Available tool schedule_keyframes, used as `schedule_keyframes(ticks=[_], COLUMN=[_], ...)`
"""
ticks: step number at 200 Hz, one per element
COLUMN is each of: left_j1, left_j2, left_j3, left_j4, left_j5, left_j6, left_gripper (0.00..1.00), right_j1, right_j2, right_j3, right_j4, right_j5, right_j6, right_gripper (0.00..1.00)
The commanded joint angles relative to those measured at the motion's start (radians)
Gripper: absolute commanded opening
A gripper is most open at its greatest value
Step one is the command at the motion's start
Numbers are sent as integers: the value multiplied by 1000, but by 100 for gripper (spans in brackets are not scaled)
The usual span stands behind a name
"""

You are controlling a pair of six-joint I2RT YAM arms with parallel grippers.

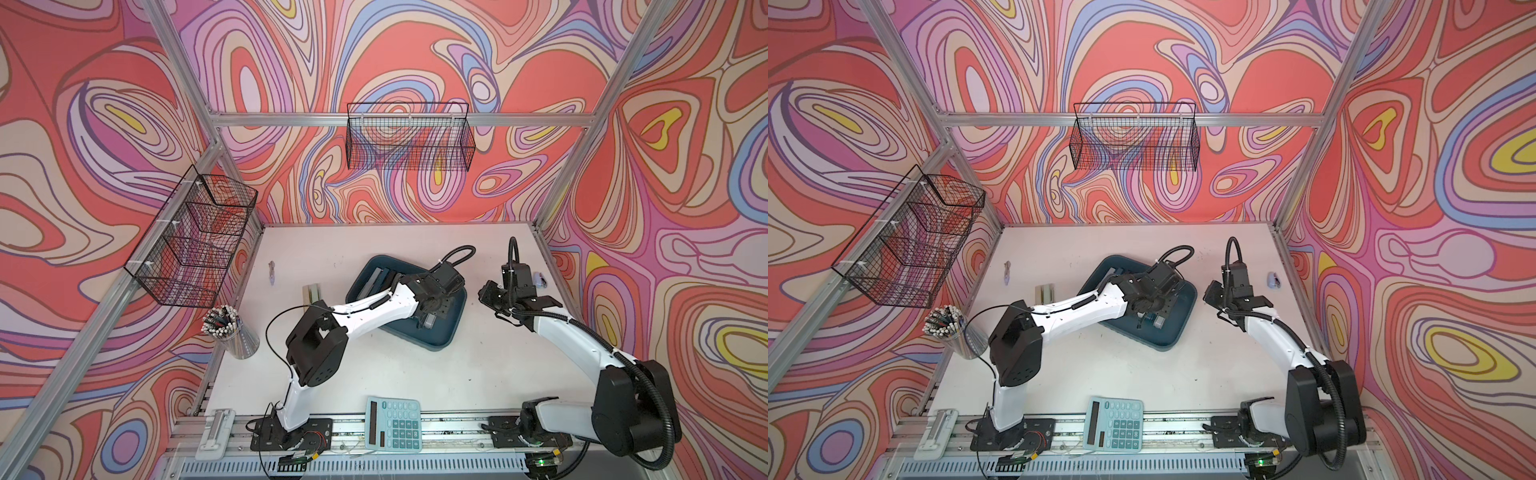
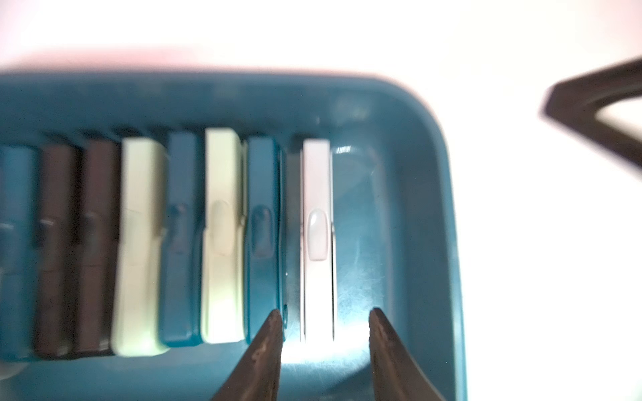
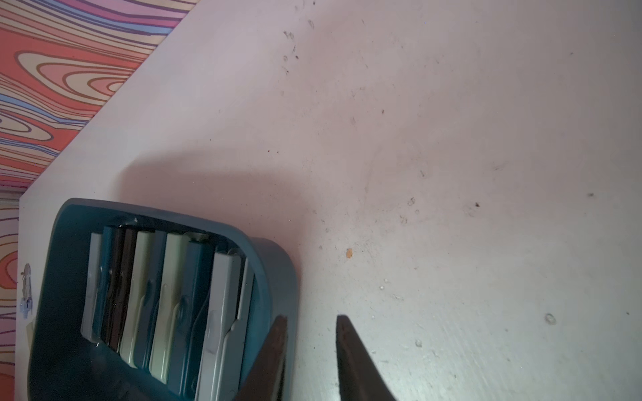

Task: Put the pruning pliers into the storage box
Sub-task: Place the pruning pliers in the storage box, then adjust the pruning pliers in the storage box.

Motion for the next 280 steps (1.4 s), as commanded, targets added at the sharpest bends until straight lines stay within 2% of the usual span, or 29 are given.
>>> schedule_keyframes(ticks=[1, 18, 54, 92, 114, 136, 188, 280], left_j1=[20, 60, 179, 319, 381, 431, 500, 558], left_j2=[-88, -160, -334, -511, -589, -646, -688, -698], left_j3=[-50, -107, -277, -459, -538, -603, -663, -711], left_j4=[46, 72, 110, 119, 115, 128, 138, 137], left_j5=[-49, -52, -80, -83, -82, -71, -38, -17], left_j6=[23, 14, -11, -51, -59, -61, -61, -62], left_gripper=[43, 42, 40, 40, 40, 39, 38, 37], right_j1=[60, 135, 273, 329, 343, 345, 346, 347], right_j2=[-18, 12, 101, 186, 219, 239, 345, 492], right_j3=[50, 71, 111, 144, 159, 159, 197, 301], right_j4=[-50, -57, -59, -90, -120, -132, -97, -91], right_j5=[36, 56, 110, 134, 143, 157, 118, 89], right_j6=[-42, -53, -34, 29, 65, 102, 161, 148], right_gripper=[24, 23, 12, 5, 5, 1, 0, 1])
